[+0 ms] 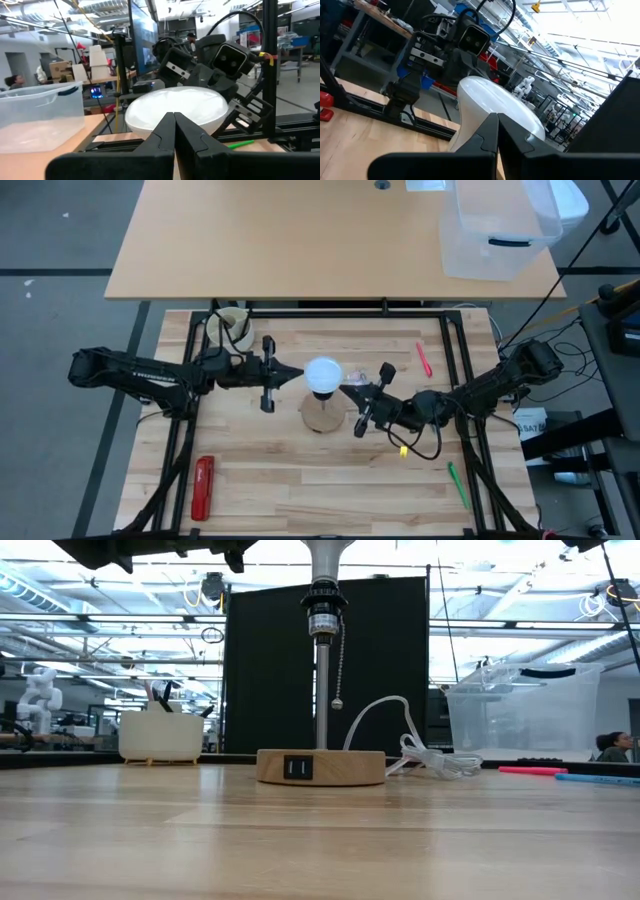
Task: Screw lightbulb
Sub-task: Remove the lightbulb from the desk lamp
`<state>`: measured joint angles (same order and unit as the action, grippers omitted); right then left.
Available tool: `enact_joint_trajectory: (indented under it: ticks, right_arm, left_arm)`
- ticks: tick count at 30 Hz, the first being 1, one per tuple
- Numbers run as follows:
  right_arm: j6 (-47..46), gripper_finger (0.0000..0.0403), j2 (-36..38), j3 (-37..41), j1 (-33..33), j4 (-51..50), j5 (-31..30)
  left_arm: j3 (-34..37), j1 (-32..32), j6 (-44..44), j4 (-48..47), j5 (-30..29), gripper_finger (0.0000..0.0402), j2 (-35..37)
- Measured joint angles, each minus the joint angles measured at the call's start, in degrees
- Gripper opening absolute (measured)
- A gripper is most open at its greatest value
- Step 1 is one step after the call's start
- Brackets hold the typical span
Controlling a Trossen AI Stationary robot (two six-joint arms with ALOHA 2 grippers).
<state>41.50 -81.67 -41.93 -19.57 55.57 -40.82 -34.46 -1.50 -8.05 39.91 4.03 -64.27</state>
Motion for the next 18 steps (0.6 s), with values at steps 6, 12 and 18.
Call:
enact_joint_trajectory:
  ticks: [6, 12, 18]
  right_arm:
    - [-0.2, 0.0, 0.0, 0.0, 0.4, -0.4, -1.3]
    - [0.2, 0.0, 0.1, 0.0, 0.7, -0.4, -4.4]
    - [-0.1, 0.0, -0.1, 0.0, 2.3, -1.2, -3.8]
  left_arm:
    - [0.0, 0.5, 0.1, 0.5, 2.5, 0.0, -0.9]
    - [0.0, 1.5, 0.1, 0.6, 5.1, 0.0, -1.0]
    - [0.0, 3.2, 0.0, -0.4, 8.3, 0.0, -1.3]
